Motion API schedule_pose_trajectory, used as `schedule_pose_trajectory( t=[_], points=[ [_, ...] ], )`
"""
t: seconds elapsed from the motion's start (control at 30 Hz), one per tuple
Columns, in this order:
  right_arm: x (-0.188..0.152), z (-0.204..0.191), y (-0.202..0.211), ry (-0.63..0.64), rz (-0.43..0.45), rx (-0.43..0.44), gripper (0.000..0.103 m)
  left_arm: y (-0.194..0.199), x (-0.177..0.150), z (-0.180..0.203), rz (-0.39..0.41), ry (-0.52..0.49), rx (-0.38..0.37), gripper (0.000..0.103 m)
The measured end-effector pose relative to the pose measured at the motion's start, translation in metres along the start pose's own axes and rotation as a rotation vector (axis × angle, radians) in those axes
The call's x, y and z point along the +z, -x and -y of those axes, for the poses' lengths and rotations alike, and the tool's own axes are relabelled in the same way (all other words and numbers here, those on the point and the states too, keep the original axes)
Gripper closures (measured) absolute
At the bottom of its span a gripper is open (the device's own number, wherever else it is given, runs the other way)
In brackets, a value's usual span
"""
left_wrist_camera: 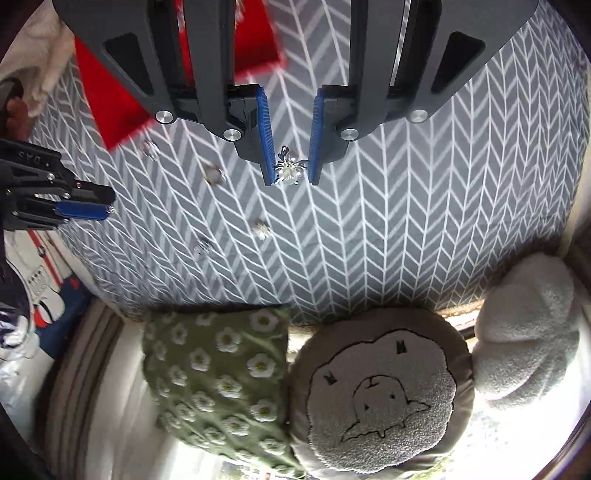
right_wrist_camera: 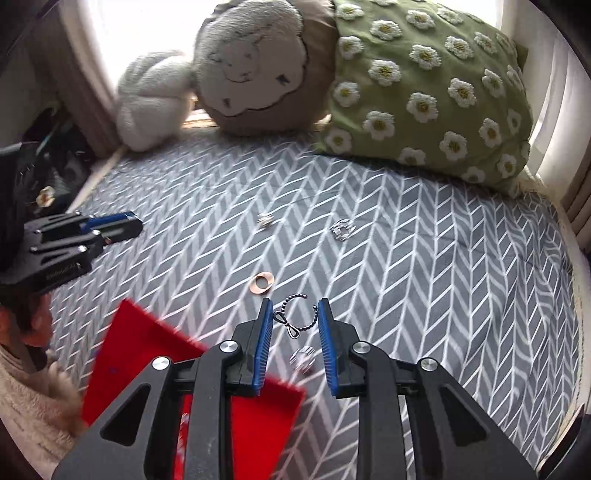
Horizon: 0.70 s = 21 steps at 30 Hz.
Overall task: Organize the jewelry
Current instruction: 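Carry the charm and bow ring into the red tray and open both tools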
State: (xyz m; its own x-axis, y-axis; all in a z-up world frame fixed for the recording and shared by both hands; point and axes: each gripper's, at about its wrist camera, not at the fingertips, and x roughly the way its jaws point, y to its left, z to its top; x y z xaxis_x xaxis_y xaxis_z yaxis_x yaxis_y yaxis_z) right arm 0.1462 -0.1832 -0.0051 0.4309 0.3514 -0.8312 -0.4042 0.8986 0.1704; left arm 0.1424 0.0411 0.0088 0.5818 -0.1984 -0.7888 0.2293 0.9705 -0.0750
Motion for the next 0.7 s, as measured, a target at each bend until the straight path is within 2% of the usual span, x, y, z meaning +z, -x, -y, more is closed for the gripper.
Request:
schedule_pose_trajectory(
  t=[0.07, 0.17, 0.37, 0.57, 0.7],
  points=[
    [-0.017, -0.012, 0.005, 0.016, -0.027, 0.067, 0.079, 0.012, -0.020, 0.012, -0.012, -0.017, -0.017, 0.086],
    [-0.041, -0.031, 0.001, 0.055, -0.083, 0.114, 0.079, 0.020, -0.046, 0.028, -0.038, -0.062, -0.029, 0.086],
    [-0.070, -0.052, -0.016, 0.123, -0.162, 0.085, 0.079, 0.011, -0.084, 0.063, -0.137, -0.151, -0.069, 0.086],
    [-0.077, -0.055, -0.039, 0.135, -0.217, 0.047, 0.079, -0.021, -0.095, 0.080, -0.208, -0.187, -0.012, 0.086],
    [-0.078, -0.058, -0.044, 0.160, -0.221, 0.014, 0.079, -0.031, -0.097, 0.082, -0.203, -0.199, 0.033, 0.086]
  ],
)
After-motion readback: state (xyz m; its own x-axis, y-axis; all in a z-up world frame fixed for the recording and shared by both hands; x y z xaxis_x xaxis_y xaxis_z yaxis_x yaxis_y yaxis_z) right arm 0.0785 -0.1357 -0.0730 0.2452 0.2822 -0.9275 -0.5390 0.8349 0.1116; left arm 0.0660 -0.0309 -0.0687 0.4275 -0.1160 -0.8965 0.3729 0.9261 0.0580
